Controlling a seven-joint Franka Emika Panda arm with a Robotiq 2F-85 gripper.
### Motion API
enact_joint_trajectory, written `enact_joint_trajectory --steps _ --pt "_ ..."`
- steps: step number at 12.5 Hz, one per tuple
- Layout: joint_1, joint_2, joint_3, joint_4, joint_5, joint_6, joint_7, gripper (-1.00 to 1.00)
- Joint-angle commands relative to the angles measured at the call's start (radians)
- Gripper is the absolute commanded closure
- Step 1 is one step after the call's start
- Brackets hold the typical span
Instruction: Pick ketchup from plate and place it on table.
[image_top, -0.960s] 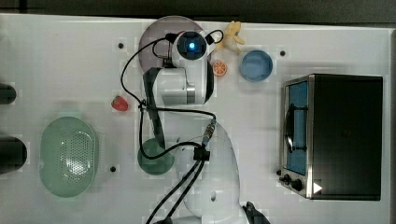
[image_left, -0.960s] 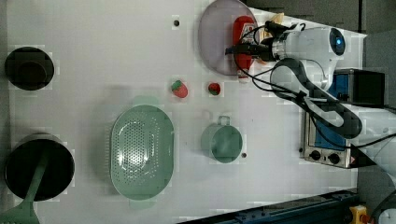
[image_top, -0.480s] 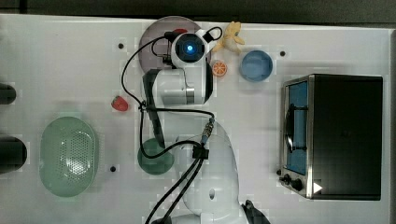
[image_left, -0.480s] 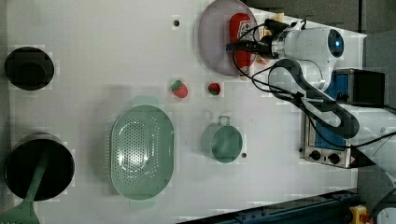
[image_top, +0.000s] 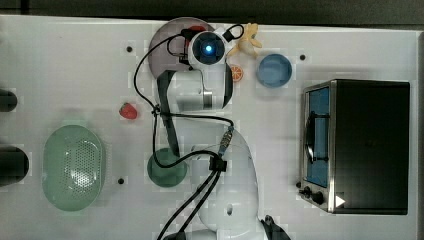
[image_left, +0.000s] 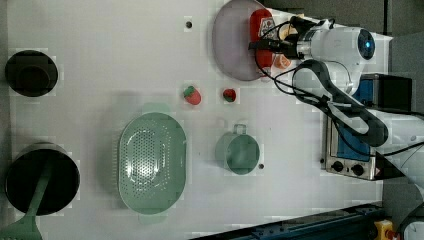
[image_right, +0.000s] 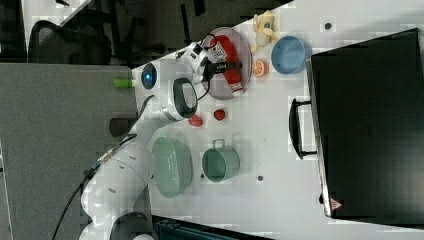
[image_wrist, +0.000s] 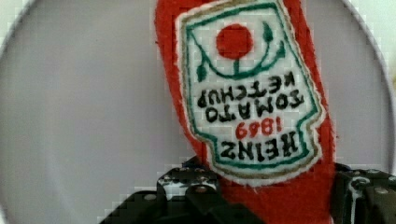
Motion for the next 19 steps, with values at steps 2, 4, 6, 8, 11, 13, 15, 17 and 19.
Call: enact_joint_trajectory --steps 2,4,6,8,11,13,15,17,19 --pt "-0.002 -0.103 0.015 0.109 0.002 -0.116 0.059 -0.24" --pt "-0.011 -0.171 0.015 0.125 0.026 -0.261 0.064 -0.24" --pt "-0.025 -0.249 0.013 0.123 0.085 -0.397 0.064 -0.24" --pt "-0.044 -0.331 0.009 0.117 0.106 -0.537 0.064 -0.24" --pt "-0.073 -0.442 -0.008 0.066 0.106 -0.705 0.064 -0.24" --pt "-0.086 -0.505 -0.022 0.001 0.106 -0.727 0.064 -0.24" --pt "-0.091 -0.567 -0.036 -0.096 0.105 -0.720 0.064 -0.24" --pt "-0.091 -0.626 -0.053 -0.207 0.105 -0.693 0.064 -0.24" --pt "-0.091 -0.667 -0.067 -0.317 0.106 -0.639 0.064 -0.24"
